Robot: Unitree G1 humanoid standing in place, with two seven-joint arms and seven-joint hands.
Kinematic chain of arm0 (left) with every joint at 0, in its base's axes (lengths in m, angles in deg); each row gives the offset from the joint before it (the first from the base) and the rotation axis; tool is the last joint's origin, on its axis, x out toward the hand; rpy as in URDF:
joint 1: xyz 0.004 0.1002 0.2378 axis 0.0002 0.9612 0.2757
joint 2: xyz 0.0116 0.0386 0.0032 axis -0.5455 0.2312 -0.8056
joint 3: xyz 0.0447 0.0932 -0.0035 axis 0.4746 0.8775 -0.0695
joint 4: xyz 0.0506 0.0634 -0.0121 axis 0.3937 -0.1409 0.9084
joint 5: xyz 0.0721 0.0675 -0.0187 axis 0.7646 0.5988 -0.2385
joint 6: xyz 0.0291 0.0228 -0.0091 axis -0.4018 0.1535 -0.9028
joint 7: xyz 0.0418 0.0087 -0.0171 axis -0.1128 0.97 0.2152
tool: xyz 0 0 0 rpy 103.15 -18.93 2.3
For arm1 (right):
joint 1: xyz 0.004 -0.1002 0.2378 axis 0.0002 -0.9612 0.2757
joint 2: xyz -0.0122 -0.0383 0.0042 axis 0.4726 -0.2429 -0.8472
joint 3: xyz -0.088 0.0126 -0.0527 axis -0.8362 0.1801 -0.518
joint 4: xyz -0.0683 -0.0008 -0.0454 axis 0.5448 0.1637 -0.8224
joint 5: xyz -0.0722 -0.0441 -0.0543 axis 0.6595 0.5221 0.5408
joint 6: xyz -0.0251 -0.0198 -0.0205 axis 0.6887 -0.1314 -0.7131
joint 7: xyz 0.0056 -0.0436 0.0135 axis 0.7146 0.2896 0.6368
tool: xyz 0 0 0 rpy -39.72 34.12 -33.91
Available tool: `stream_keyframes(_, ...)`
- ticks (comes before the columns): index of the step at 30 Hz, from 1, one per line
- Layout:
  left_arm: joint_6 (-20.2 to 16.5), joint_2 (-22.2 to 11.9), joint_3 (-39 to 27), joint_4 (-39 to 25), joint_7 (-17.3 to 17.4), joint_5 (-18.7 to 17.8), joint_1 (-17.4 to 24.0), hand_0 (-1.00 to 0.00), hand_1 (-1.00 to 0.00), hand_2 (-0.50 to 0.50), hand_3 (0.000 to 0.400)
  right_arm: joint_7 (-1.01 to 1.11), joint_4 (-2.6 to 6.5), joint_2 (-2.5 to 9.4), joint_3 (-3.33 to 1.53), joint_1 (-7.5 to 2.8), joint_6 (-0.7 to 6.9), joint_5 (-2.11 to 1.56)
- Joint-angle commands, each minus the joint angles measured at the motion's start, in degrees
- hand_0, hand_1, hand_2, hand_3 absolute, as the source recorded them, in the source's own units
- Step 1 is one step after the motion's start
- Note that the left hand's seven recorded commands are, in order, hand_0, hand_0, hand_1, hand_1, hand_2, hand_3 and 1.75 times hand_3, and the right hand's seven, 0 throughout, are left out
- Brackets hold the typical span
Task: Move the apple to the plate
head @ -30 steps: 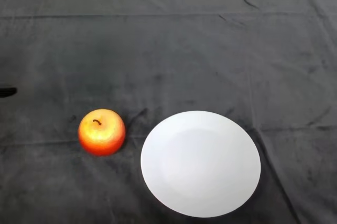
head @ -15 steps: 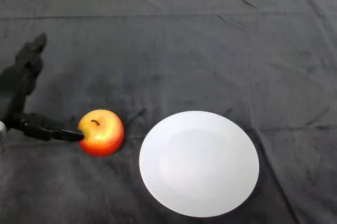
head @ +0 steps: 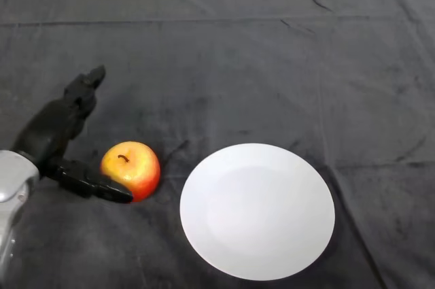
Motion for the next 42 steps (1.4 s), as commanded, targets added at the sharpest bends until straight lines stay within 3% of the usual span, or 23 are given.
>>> stream_keyframes(1, 0.1, 0.3, 0.6, 3.1, -0.4, 1.2, -1.4, 0.00, 0.00, 0.00, 0.000, 0.05, -0.39, -1.29, 0.88, -1.15, 0.49, 0.04)
stream_keyframes(2, 0.2, 0.4, 0.8, 3.5, -0.4, 1.4, -1.6, 0.00, 0.00, 0.00, 0.000, 0.05, -0.39, -1.29, 0.87, -1.15, 0.49, 0.04)
stream_keyframes(3, 0.3, 0.4, 1.0, 4.0, -0.3, 1.6, -1.9, -0.07, 0.00, -0.03, 0.027, 0.06, -0.39, -1.29, 0.87, -1.15, 0.49, 0.04)
stream_keyframes(4, 0.4, 0.5, 1.2, 4.4, -0.2, 1.7, -2.3, -0.65, -0.03, -0.31, 0.262, 0.06, -0.39, -1.29, 0.86, -1.15, 0.49, 0.03)
stream_keyframes(5, 0.4, 0.4, 1.2, 4.9, -0.1, 1.8, -2.7, -1.00, -0.67, -0.16, 0.400, 0.06, -0.39, -1.29, 0.86, -1.15, 0.49, 0.03)
stream_keyframes(6, 0.5, 0.4, 1.2, 5.2, 0.0, 1.8, -3.1, -1.00, -0.99, 0.00, 0.400, 0.06, -0.39, -1.29, 0.86, -1.15, 0.49, 0.03)
stream_keyframes(13, 1.1, -0.3, 0.2, 5.1, -0.2, 1.7, -4.0, -1.00, -1.00, 0.00, 0.400, 0.08, -0.38, -1.29, 0.84, -1.16, 0.48, 0.01)
stream_keyframes(26, 3.2, -0.1, -2.1, 1.9, -5.3, 2.6, -4.0, -1.00, -1.00, 0.00, 0.400, 0.10, -0.38, -1.28, 0.81, -1.16, 0.48, -0.01)
stream_keyframes(42, 3.1, 6.3, 3.0, -7.6, -15.3, 7.0, -2.7, -1.00, -1.00, 0.00, 0.400, 0.11, -0.43, -1.26, 0.74, -1.16, 0.46, -0.02)
